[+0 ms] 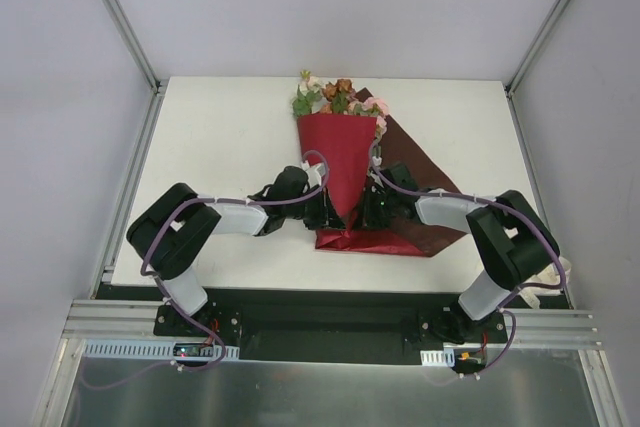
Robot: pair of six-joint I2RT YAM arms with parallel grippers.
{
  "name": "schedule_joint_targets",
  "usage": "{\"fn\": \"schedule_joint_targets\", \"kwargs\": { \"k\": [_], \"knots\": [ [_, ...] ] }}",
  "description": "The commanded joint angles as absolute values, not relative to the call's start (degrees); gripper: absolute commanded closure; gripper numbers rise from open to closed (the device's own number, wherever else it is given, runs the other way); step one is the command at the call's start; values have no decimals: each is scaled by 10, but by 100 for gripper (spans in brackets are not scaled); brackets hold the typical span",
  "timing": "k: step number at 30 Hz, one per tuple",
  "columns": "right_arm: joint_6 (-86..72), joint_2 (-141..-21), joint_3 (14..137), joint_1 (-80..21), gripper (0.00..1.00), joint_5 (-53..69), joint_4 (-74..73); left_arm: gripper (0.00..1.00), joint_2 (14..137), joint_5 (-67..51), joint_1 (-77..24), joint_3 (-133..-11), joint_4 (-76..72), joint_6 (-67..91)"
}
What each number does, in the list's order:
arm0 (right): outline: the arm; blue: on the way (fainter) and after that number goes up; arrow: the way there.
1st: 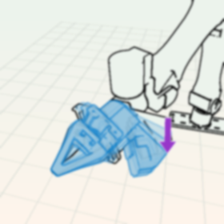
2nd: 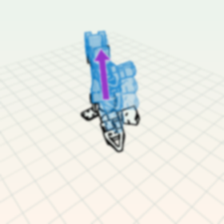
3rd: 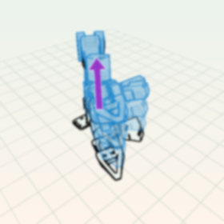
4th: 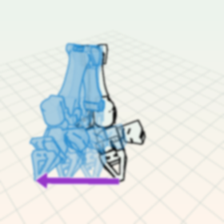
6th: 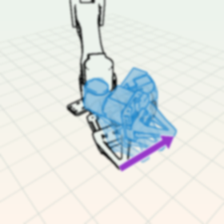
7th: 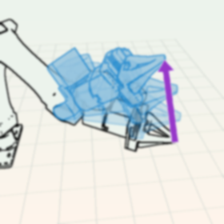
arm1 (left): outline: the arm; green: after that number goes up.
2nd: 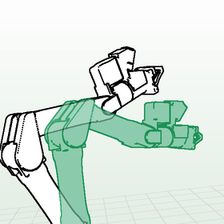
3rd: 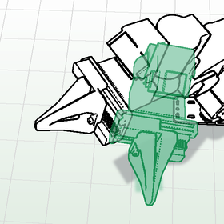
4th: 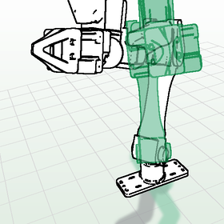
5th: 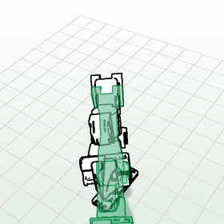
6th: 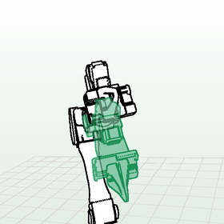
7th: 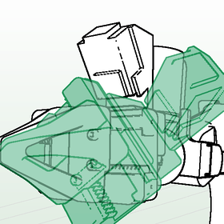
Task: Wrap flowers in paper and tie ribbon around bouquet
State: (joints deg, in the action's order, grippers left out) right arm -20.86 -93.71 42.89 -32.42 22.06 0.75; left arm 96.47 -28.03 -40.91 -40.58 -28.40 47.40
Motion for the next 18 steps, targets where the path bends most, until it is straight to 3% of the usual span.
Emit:
{"fn": "schedule_joint_targets", "kwargs": {
  "k": [1,10,13,14,16,17,18],
  "knots": [
    [-193,-941,450,-316,99,216,18,100,991,-323,-419,-424,-329,494],
    [-193,-846,427,-298,99,192,-56,100,1056,-336,-419,-428,-366,502],
    [-203,-802,419,-294,93,196,-71,100,1062,-338,-420,-423,-373,502],
    [-207,-796,421,-293,79,199,-73,100,1062,-341,-420,-423,-373,501],
    [-227,-795,426,-292,65,210,-71,100,1059,-341,-420,-422,-373,498],
    [-230,-800,432,-290,53,214,-69,100,1057,-343,-419,-423,-374,496],
    [-241,-809,446,-290,49,225,-67,100,1055,-343,-420,-422,-373,495]
  ]
}}
